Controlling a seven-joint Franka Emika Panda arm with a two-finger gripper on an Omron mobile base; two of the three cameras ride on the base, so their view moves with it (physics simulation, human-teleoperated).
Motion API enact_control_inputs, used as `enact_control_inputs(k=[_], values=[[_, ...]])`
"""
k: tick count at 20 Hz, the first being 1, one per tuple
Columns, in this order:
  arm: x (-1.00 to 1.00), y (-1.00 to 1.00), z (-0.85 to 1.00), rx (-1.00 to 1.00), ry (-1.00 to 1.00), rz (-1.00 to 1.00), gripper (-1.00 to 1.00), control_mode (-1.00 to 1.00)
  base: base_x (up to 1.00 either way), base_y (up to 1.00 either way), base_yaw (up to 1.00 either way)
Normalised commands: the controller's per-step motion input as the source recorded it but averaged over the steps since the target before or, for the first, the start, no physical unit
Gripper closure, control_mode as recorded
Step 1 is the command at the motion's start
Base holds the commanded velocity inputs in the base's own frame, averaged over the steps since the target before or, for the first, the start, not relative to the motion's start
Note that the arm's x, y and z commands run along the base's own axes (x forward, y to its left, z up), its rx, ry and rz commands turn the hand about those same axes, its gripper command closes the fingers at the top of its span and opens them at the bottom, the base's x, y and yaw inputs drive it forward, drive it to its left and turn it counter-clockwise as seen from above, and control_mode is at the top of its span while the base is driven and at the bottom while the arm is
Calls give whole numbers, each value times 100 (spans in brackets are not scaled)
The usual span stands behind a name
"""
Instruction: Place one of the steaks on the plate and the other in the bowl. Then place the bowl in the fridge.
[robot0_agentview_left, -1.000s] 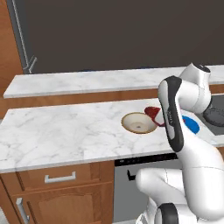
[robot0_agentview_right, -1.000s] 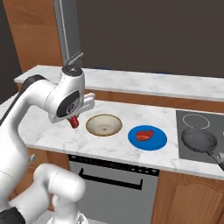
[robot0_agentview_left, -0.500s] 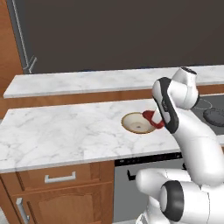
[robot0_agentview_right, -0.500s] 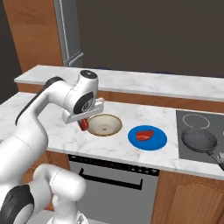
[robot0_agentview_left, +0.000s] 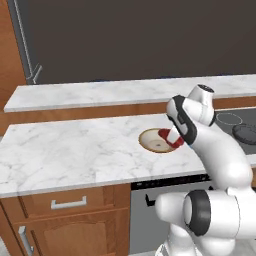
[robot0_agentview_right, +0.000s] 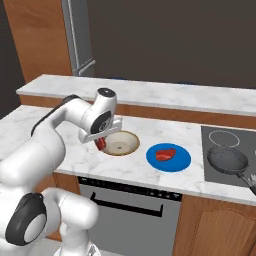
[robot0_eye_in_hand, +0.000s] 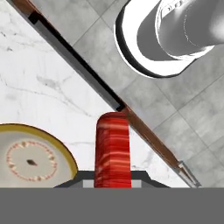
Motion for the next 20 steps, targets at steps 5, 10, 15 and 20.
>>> enact_control_inputs(k=[5, 10, 15, 20], values=[[46, -12, -22, 0, 0, 0, 100, -100, 0, 0, 0], [39, -5, -21, 0, 0, 0, 100, -100, 0, 0, 0], [38, 0, -30, 0, 0, 0, 100, -100, 0, 0, 0], [44, -4, -28, 0, 0, 0, 100, -100, 0, 0, 0]])
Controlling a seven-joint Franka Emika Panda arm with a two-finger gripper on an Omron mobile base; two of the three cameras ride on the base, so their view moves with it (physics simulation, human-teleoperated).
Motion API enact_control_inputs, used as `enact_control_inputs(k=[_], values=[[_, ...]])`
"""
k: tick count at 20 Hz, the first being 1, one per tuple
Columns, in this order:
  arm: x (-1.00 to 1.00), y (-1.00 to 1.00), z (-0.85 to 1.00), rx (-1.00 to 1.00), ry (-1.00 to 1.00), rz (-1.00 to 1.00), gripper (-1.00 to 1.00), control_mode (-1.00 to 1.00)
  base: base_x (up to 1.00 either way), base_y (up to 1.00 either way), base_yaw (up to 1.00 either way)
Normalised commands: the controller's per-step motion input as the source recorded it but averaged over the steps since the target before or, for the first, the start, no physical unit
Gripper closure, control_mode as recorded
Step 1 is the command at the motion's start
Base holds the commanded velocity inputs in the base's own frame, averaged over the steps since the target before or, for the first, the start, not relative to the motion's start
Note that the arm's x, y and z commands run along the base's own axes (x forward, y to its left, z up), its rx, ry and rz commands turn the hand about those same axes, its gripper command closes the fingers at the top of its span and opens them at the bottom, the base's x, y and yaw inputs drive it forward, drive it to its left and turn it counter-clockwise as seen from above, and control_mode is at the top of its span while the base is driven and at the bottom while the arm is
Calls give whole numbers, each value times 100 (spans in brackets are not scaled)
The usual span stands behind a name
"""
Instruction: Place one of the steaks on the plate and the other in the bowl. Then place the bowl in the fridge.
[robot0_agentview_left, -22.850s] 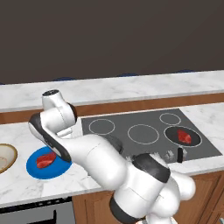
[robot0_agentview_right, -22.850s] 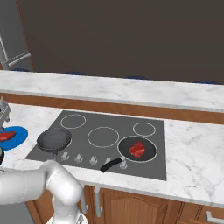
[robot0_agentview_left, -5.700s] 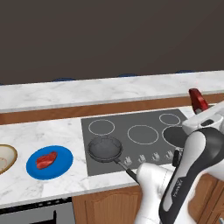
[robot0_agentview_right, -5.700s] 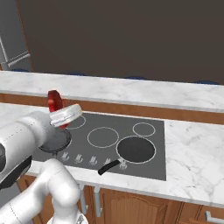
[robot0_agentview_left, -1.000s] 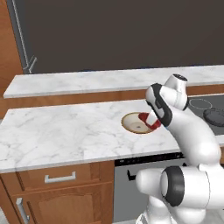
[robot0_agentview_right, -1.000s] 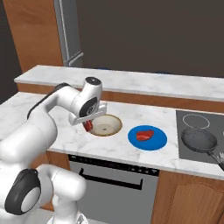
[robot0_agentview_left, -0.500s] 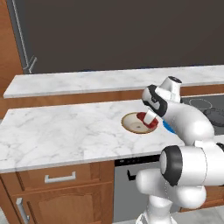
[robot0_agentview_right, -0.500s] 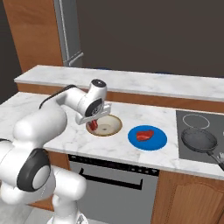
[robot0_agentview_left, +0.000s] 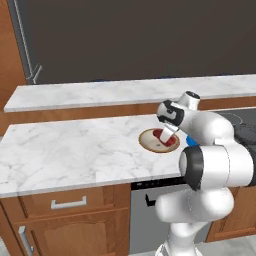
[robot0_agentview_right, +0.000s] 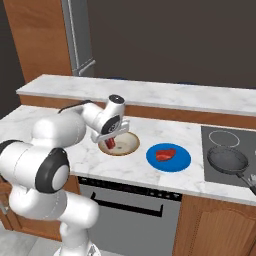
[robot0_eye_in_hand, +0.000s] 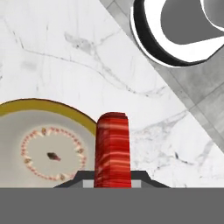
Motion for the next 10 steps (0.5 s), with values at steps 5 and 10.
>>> enact_control_inputs(k=[5, 10], values=[[43, -1, -28, 0, 0, 0, 100, -100, 0, 0, 0], [42, 0, -30, 0, 0, 0, 100, -100, 0, 0, 0]])
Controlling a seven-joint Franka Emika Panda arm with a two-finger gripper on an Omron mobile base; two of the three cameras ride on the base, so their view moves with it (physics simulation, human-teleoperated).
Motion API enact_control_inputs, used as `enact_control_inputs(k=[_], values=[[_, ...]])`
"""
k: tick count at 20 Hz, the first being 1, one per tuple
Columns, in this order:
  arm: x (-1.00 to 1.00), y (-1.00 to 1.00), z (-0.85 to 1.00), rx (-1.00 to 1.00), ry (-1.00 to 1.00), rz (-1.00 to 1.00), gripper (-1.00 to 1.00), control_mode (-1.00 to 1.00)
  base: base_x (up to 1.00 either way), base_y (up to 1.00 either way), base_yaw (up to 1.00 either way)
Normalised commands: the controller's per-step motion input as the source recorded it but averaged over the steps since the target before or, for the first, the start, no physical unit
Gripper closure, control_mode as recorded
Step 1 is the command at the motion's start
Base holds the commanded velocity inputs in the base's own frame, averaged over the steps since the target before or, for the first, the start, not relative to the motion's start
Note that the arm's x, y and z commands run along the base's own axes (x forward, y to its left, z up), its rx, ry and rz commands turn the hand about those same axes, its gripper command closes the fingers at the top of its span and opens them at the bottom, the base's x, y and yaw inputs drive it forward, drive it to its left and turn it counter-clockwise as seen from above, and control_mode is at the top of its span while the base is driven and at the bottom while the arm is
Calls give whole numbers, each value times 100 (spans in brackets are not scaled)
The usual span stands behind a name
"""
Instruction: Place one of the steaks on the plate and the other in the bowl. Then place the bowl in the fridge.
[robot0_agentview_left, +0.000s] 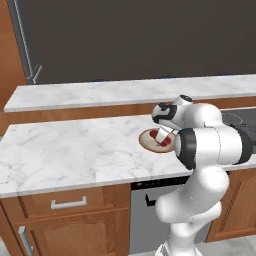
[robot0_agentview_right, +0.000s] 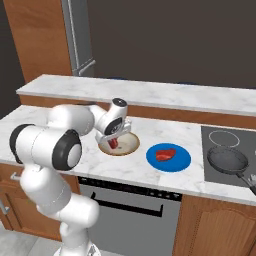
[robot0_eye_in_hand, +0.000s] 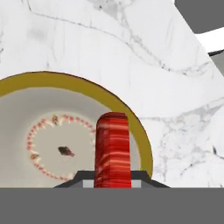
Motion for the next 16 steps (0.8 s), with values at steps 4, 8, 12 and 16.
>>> enact_control_inputs(k=[4, 8, 12, 16], values=[[41, -2, -32, 0, 0, 0, 100, -100, 0, 0, 0], [39, -7, -29, 0, 0, 0, 100, -100, 0, 0, 0], [34, -3, -23, 0, 0, 0, -100, -100, 0, 0, 0], [32, -4, -20, 0, 0, 0, -100, -100, 0, 0, 0]])
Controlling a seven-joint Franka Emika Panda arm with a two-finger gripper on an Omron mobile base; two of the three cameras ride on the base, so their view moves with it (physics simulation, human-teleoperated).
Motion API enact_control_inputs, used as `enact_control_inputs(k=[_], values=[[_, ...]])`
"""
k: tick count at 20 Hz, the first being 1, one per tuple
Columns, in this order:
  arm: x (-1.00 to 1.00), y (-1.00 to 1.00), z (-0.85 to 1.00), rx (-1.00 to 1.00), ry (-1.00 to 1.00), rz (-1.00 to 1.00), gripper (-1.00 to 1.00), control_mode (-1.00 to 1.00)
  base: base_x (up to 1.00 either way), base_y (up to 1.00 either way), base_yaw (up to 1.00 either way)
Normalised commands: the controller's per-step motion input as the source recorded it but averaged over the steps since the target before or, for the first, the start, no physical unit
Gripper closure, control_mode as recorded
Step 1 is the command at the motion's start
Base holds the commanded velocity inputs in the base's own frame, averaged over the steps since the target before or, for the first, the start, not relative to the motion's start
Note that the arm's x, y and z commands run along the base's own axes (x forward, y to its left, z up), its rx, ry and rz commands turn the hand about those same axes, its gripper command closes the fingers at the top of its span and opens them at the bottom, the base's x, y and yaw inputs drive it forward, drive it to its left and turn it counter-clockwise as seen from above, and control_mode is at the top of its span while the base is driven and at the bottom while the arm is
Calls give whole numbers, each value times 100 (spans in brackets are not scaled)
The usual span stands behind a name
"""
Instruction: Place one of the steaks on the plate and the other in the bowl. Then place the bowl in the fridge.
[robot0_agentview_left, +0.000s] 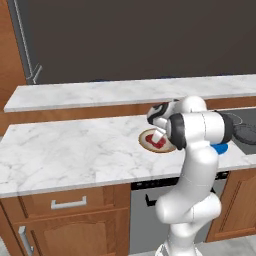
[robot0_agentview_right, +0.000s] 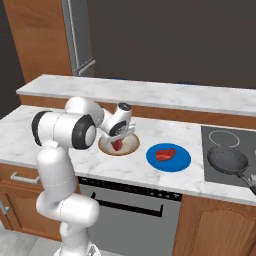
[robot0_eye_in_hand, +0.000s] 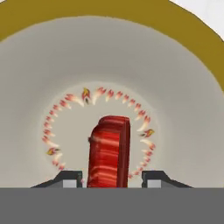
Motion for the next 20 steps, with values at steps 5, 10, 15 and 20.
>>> enact_control_inputs(k=[5, 10, 15, 20], values=[[24, -18, -9, 0, 0, 0, -100, -100, 0, 0, 0], [-39, -24, 19, 0, -10, 2, -100, -100, 0, 0, 0], [-93, -1, 64, 0, -31, 0, -100, -100, 0, 0, 0], [-88, 0, 37, 0, -17, -10, -100, -100, 0, 0, 0]])
